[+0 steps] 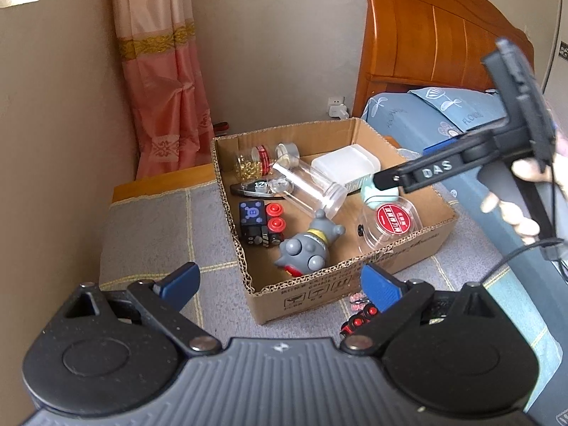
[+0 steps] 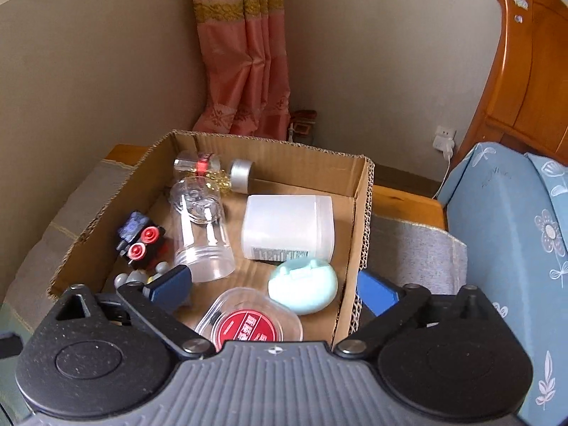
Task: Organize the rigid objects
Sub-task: 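Carry the jar and blue case over the box and open both tools, then grasp the red S.L toy robot with the left tool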
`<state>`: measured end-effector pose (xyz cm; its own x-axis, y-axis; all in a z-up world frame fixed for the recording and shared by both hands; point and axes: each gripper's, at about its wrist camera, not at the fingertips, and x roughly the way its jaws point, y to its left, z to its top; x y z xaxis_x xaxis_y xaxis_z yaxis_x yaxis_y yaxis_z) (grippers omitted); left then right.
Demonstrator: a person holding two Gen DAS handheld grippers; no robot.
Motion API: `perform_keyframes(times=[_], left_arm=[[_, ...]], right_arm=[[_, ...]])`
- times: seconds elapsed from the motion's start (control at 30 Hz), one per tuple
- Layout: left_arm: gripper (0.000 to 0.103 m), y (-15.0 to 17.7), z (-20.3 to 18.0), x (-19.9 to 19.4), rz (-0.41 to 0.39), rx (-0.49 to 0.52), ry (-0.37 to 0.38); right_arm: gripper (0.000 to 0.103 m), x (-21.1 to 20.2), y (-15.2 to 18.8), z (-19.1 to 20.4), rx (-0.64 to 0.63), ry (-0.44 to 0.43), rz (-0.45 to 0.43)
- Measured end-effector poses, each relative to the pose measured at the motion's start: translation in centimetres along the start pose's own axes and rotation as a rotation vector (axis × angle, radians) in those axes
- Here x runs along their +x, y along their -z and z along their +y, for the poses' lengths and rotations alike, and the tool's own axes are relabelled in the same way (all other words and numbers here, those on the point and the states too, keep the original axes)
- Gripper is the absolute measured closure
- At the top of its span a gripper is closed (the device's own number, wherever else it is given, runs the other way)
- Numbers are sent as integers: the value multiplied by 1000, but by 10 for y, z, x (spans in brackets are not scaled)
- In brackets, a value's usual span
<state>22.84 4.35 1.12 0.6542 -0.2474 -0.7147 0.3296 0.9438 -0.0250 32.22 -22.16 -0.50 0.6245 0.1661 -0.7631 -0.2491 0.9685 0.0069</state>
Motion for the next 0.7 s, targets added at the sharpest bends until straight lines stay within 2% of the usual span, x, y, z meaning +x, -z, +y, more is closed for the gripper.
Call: perform_keyframes(times=[0.37,0.53,0.7], left_arm=[[6,8,-2,-15,-4,-31,-48],[6,21,-4,-21,-1,-52,-60],[5,39,-7,-19,28,-76,-58]], right_arm=[[0,-46,37,14,-20,-1,-69],[0,-63,77,23,-37,-12,-99],[0,-57,122,29,-32,-22,-55]])
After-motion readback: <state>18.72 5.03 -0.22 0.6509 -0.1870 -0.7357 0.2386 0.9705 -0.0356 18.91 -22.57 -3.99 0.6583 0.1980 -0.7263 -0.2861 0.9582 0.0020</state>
